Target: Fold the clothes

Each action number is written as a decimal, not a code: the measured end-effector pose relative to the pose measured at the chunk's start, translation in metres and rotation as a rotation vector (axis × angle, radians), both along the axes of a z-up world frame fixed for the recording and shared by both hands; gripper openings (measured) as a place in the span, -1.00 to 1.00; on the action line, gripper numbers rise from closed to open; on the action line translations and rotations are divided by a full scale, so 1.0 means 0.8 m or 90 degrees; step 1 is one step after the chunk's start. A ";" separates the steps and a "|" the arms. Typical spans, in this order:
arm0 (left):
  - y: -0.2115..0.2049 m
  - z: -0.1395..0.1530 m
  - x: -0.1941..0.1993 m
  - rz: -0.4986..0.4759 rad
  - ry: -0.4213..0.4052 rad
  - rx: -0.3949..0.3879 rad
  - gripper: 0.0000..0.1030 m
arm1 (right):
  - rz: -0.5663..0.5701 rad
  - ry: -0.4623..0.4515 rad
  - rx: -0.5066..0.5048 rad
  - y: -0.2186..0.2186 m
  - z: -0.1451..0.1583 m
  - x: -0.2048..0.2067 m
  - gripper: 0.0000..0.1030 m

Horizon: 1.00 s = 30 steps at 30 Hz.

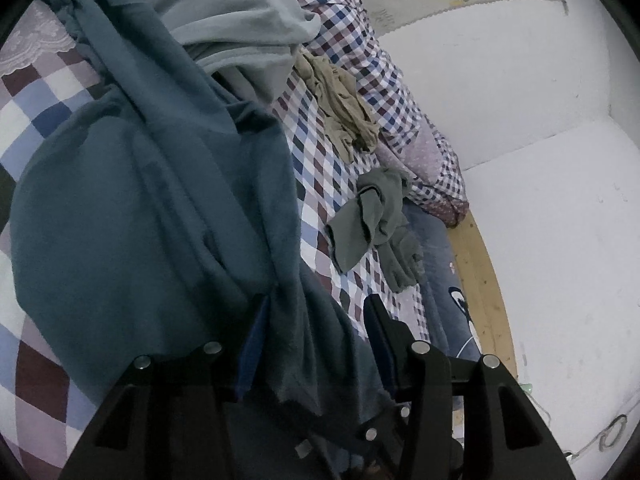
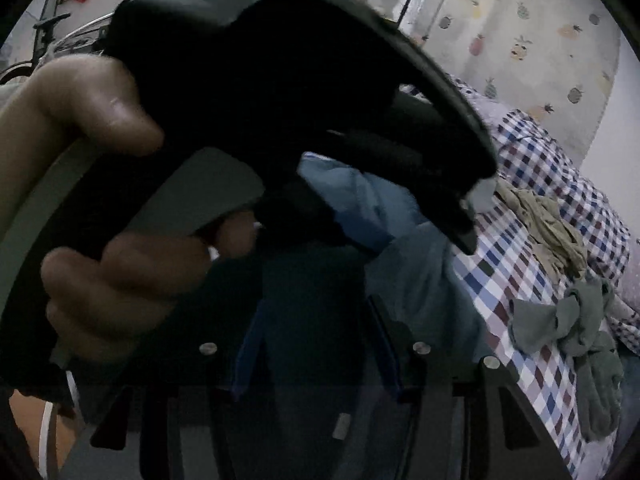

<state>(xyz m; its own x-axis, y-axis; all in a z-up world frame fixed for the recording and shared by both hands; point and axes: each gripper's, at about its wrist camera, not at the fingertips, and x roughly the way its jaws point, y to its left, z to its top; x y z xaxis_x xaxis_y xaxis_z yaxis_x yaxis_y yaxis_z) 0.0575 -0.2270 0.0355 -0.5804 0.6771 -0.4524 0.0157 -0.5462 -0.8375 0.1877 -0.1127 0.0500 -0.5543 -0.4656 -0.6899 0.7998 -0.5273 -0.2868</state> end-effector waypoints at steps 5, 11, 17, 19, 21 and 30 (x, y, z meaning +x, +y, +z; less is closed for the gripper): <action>0.001 -0.003 -0.002 0.000 -0.003 0.001 0.00 | 0.008 -0.010 -0.002 -0.002 -0.005 0.004 0.05; 0.002 -0.009 -0.002 0.002 -0.013 -0.020 -0.15 | 0.021 -0.016 -0.002 -0.008 -0.009 0.011 0.05; -0.003 -0.016 -0.002 0.019 -0.033 -0.032 -0.84 | 0.012 -0.024 -0.009 0.003 -0.002 0.017 0.06; -0.007 -0.013 0.001 0.032 -0.026 -0.026 -0.87 | 0.006 -0.025 -0.011 0.014 0.004 0.023 0.07; -0.012 -0.008 0.003 0.046 -0.014 -0.020 -0.88 | -0.006 -0.017 -0.010 0.024 0.012 0.033 0.08; -0.037 -0.004 0.011 0.100 -0.010 0.003 -0.88 | -0.139 0.025 -0.011 0.159 0.061 0.093 0.34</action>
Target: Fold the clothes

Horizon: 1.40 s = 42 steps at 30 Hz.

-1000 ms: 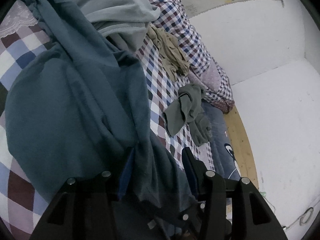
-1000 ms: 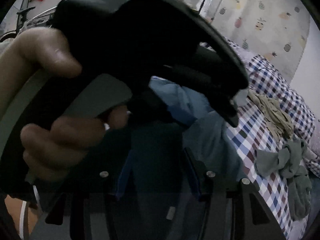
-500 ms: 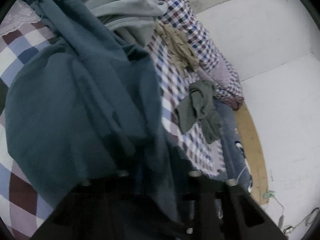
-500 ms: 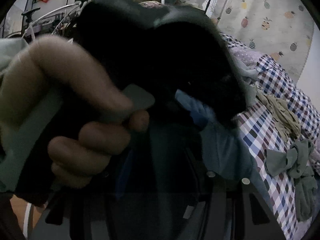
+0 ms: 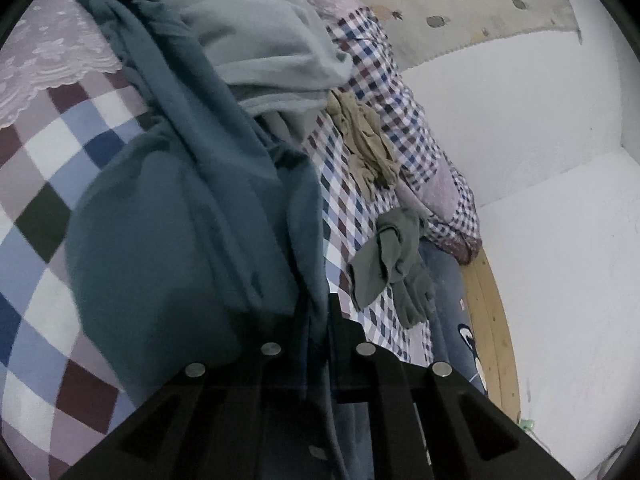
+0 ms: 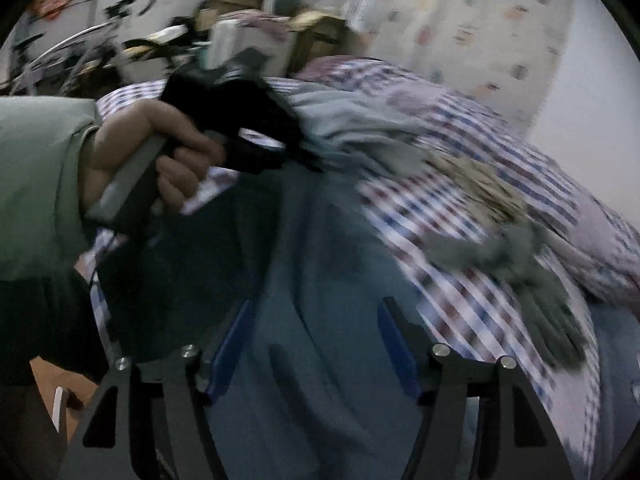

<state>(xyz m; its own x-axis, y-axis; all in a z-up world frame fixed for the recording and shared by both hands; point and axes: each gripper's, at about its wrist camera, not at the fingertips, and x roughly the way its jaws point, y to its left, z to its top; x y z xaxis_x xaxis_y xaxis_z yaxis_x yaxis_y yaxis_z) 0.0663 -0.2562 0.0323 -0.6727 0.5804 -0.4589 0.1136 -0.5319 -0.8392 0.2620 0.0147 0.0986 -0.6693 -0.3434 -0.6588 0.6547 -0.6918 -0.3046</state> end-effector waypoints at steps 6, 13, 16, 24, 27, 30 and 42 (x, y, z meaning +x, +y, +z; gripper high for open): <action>0.002 -0.002 -0.001 0.011 -0.015 -0.022 -0.88 | -0.082 0.028 0.041 0.047 -0.003 0.035 0.34; 0.007 -0.004 -0.001 0.021 -0.021 -0.028 -0.88 | -0.076 0.078 0.113 0.032 -0.026 0.037 0.32; 0.009 -0.005 0.000 0.023 -0.022 -0.032 -0.88 | -0.042 0.103 0.147 0.009 -0.035 0.038 0.30; 0.005 -0.005 0.001 0.018 -0.023 -0.039 -0.88 | -0.010 0.083 0.168 -0.024 -0.054 0.016 -0.10; 0.004 -0.003 0.000 0.016 -0.022 -0.035 -0.88 | -0.016 0.060 0.179 -0.029 -0.064 0.007 -0.59; -0.001 -0.002 0.003 0.015 -0.019 -0.023 -0.88 | -0.023 0.048 0.193 -0.032 -0.071 0.004 -0.84; 0.000 0.062 0.017 0.013 0.124 0.097 -0.89 | -0.196 0.195 0.116 0.019 0.042 -0.005 -0.98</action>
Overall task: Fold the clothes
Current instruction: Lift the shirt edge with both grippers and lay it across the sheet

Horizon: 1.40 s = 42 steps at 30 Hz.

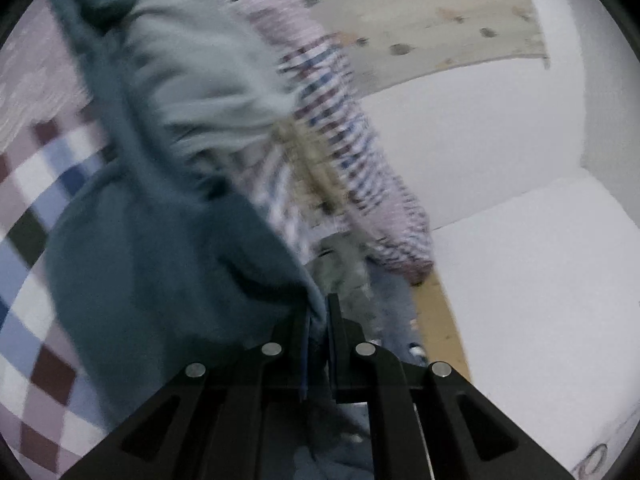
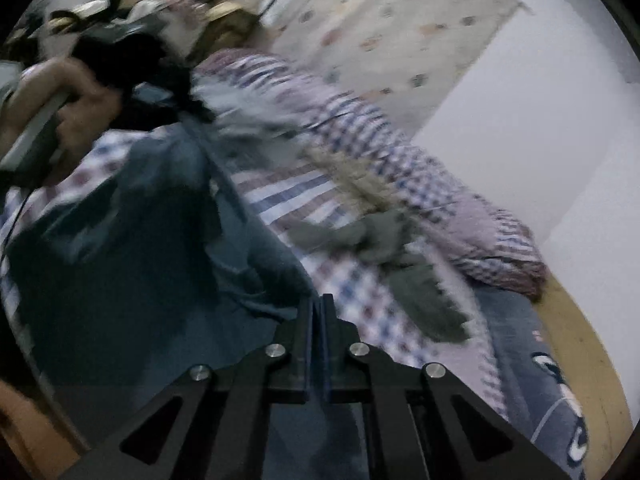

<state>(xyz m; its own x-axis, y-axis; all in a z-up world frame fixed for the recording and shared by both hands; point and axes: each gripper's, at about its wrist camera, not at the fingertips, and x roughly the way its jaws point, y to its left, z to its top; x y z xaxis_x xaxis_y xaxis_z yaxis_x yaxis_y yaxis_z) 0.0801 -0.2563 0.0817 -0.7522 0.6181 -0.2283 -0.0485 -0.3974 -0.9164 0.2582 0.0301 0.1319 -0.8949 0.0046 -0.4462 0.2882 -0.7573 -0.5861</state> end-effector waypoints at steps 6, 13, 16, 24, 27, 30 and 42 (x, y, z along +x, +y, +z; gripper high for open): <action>0.025 0.087 -0.075 0.000 0.063 0.009 -0.90 | -0.040 0.075 0.007 0.029 0.085 -0.074 -0.98; 0.072 0.199 -0.216 0.017 0.092 -0.104 -0.90 | -0.080 0.086 -0.038 0.080 0.167 -0.234 -0.98; 0.082 0.218 -0.276 0.039 0.075 -0.144 -0.91 | -0.086 0.081 -0.039 0.090 0.195 -0.315 -0.98; 0.103 0.203 -0.420 0.100 0.018 -0.273 -0.91 | -0.115 0.058 0.019 0.085 0.192 -0.531 -0.98; 0.111 0.168 -0.459 0.110 -0.018 -0.312 -0.91 | -0.121 0.051 0.066 0.078 0.154 -0.592 -0.98; 0.119 0.125 -0.489 0.109 -0.049 -0.357 -0.91 | -0.134 0.041 0.113 0.069 0.105 -0.638 -0.98; 0.116 -0.009 -0.532 0.027 -0.176 -0.340 -0.36 | -0.172 -0.088 0.097 0.084 -0.043 -0.686 -0.14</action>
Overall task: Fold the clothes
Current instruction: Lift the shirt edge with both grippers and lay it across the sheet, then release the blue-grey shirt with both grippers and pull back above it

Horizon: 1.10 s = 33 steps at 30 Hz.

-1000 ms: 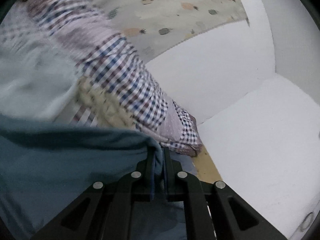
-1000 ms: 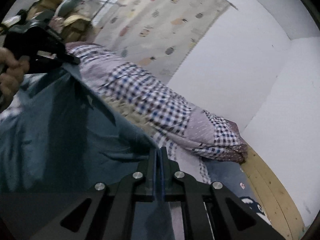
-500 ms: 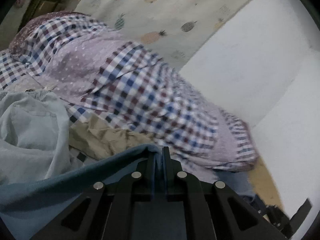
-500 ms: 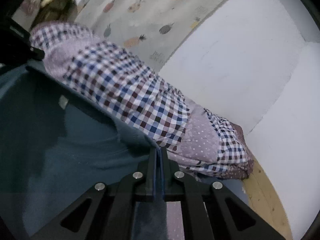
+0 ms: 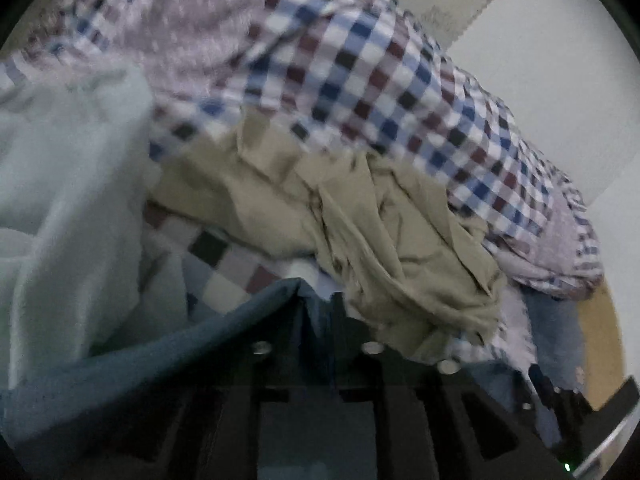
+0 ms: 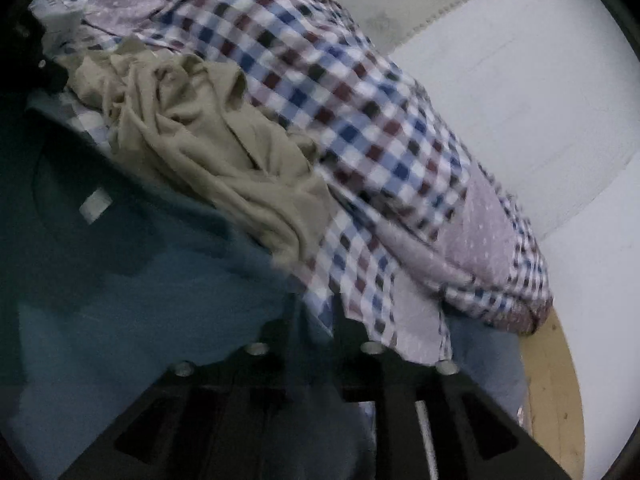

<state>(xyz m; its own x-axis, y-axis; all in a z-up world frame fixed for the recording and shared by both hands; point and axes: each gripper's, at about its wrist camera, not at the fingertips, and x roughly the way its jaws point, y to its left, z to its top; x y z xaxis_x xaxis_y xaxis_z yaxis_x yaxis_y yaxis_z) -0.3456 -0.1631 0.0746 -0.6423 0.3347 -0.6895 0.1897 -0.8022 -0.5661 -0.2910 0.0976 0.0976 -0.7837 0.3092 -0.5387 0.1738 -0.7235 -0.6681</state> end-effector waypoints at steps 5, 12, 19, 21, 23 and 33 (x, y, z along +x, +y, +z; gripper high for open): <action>-0.027 0.058 0.055 -0.002 0.104 0.065 0.63 | -0.018 0.084 -0.169 0.083 0.081 0.077 0.51; -0.058 0.154 0.213 -0.025 0.215 0.027 0.68 | -0.019 0.157 -0.411 0.211 0.174 0.286 0.69; -0.066 0.198 0.432 -0.073 0.253 -0.109 0.69 | -0.054 0.151 -0.605 0.286 0.141 0.511 0.74; -0.067 0.207 0.501 -0.069 0.258 -0.157 0.69 | -0.065 0.119 -0.614 0.291 0.117 0.563 0.74; -0.070 0.218 0.570 -0.061 0.262 -0.201 0.69 | -0.071 0.087 -0.604 0.291 0.097 0.614 0.74; -0.129 0.318 0.836 0.061 0.384 -0.195 0.70 | 0.089 -0.083 -0.643 0.280 0.111 0.812 0.74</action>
<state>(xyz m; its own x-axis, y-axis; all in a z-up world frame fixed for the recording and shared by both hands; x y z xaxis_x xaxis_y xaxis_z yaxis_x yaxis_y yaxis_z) 0.3234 -0.2663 0.3293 -0.9612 0.1043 -0.2553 -0.0100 -0.9383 -0.3457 0.3586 0.3214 0.1866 -0.6948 -0.4247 -0.5804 0.3271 -0.9054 0.2708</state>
